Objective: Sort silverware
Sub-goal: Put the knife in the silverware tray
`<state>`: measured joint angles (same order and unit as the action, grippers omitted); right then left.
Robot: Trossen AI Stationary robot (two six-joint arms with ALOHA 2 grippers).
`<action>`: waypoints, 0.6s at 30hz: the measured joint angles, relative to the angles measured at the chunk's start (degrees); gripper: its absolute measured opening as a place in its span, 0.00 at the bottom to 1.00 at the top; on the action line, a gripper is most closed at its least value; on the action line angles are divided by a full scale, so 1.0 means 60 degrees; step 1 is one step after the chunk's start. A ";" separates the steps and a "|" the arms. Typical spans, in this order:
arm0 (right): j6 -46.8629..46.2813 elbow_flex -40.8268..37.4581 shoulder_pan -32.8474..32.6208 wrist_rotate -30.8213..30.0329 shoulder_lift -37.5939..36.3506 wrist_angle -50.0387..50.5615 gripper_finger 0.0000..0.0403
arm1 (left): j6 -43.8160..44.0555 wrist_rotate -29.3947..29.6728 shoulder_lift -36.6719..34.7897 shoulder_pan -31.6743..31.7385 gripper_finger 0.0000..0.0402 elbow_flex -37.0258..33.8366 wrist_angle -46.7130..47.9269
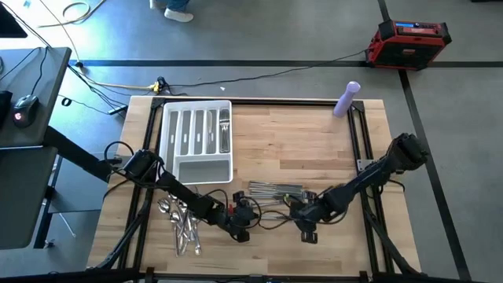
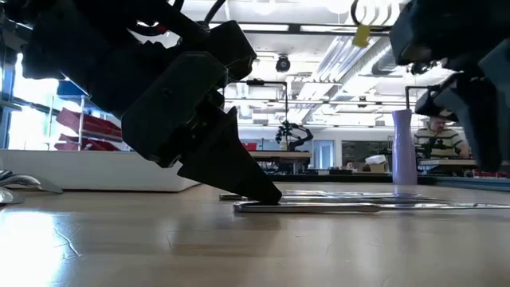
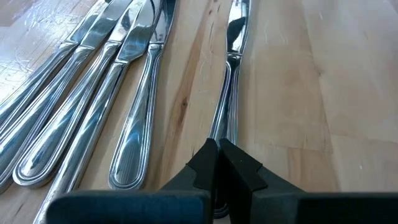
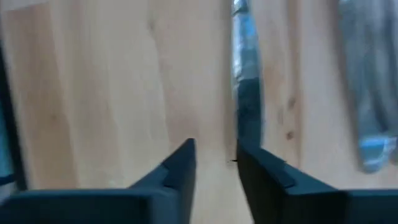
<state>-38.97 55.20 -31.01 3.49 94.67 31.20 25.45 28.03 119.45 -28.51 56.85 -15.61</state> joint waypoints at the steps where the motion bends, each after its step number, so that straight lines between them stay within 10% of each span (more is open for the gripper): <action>1: -0.0005 0.0000 0.0127 0.0268 0.0002 0.0003 0.33 | 0.0000 0.0004 0.0002 0.0000 0.00 0.0000 -0.0002; 9: 0.0494 -0.0026 0.1439 0.1934 0.0044 0.0508 0.65 | -0.0004 0.0046 -0.0002 -0.0057 0.00 0.0002 0.0049; 18: -0.0686 -0.2904 0.2235 0.4296 -0.0053 -0.4089 0.63 | -0.0011 0.0171 0.0002 -0.0142 0.00 0.0002 0.0069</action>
<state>-43.08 37.78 -17.60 29.27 94.35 6.67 25.39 29.06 119.46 -29.36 56.86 -15.19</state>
